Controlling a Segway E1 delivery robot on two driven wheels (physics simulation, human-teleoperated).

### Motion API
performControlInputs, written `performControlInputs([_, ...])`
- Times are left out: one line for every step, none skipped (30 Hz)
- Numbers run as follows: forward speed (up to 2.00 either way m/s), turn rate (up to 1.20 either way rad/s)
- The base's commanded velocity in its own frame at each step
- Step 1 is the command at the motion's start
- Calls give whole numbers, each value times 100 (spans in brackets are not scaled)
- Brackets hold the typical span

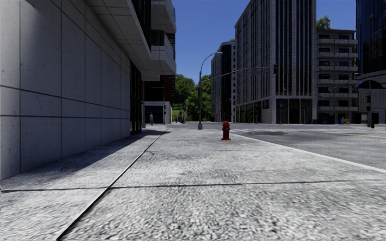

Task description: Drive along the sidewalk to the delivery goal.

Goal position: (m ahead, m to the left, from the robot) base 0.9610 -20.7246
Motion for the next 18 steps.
performControlInputs([200, 0])
performControlInputs([200, 0])
performControlInputs([200, 0])
performControlInputs([200, 0])
performControlInputs([200, 0])
performControlInputs([200, 0])
performControlInputs([200, 0])
performControlInputs([200, 0])
performControlInputs([200, 0])
performControlInputs([200, 0])
performControlInputs([200, 0])
performControlInputs([200, 0])
performControlInputs([200, 0])
performControlInputs([200, 0])
performControlInputs([200, 0])
performControlInputs([200, 0])
performControlInputs([200, 0])
performControlInputs([200, 0])
